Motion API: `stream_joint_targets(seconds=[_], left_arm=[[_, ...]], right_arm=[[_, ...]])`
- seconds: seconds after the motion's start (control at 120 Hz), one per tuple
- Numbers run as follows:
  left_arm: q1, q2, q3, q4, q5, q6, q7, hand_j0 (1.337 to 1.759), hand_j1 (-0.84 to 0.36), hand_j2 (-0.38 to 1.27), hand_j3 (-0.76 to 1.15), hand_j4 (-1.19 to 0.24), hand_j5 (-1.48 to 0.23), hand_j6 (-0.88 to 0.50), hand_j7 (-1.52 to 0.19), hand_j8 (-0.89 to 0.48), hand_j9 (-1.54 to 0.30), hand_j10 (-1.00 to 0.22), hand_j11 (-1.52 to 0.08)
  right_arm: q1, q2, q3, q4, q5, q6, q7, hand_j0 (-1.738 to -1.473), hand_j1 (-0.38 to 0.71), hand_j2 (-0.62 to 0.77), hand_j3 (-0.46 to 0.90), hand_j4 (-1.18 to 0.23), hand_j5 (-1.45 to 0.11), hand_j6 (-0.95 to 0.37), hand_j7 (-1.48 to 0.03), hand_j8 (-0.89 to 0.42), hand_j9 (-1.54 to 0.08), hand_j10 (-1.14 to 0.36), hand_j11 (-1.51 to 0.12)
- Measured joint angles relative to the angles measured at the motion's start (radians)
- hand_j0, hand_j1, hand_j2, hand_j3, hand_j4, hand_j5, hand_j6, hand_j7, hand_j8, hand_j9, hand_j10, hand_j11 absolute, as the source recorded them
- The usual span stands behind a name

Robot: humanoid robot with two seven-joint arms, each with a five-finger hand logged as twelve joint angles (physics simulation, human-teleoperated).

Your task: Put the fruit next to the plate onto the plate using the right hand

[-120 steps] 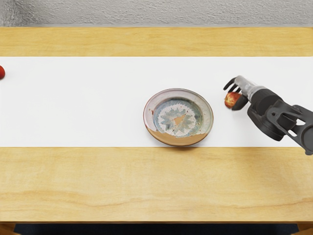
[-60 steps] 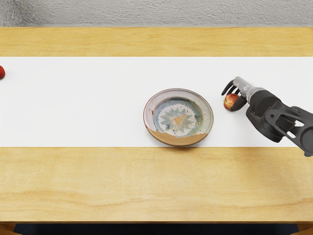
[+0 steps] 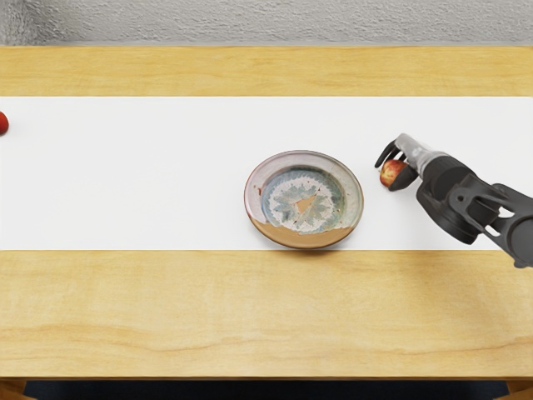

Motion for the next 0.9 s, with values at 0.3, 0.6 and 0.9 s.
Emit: stream_joint_targets(seconds=[0.3, 0.6, 0.9], left_arm=[[0.000, 0.000, 0.000, 0.000, 0.000, 0.000, 0.000, 1.658, 0.34, 0.00, 0.00, -0.01, -0.01, -0.01, -0.01, -0.01, -0.01, -0.01, -0.01], [0.000, 0.000, 0.000, 0.000, 0.000, 0.000, 0.000, 1.658, 0.34, 0.00, 0.00, -0.01, -0.01, -0.01, -0.01, -0.01, -0.01, -0.01, -0.01], [0.000, 0.000, 0.000, 0.000, 0.000, 0.000, 0.000, 1.658, 0.34, 0.00, 0.00, -0.01, -0.01, -0.01, -0.01, -0.01, -0.01, -0.01, -0.01]], right_arm=[[0.000, -0.008, 0.144, 0.057, 0.058, 0.007, 0.002, -1.652, 0.24, 0.31, 0.00, -0.73, -0.96, -0.47, -0.95, -0.37, -0.95, -0.47, -0.99], [-0.008, 0.000, 0.208, 0.276, 0.076, 0.013, 0.003, -1.657, 0.26, 0.43, 0.00, -0.71, -1.03, -0.48, -0.97, -0.38, -1.00, -0.50, -1.03], [-0.074, 0.106, 0.183, 0.311, 0.080, 0.016, 0.002, -1.658, 0.34, 0.58, 0.00, -0.72, -1.07, -0.43, -0.99, -0.33, -1.03, -0.50, -1.05]])
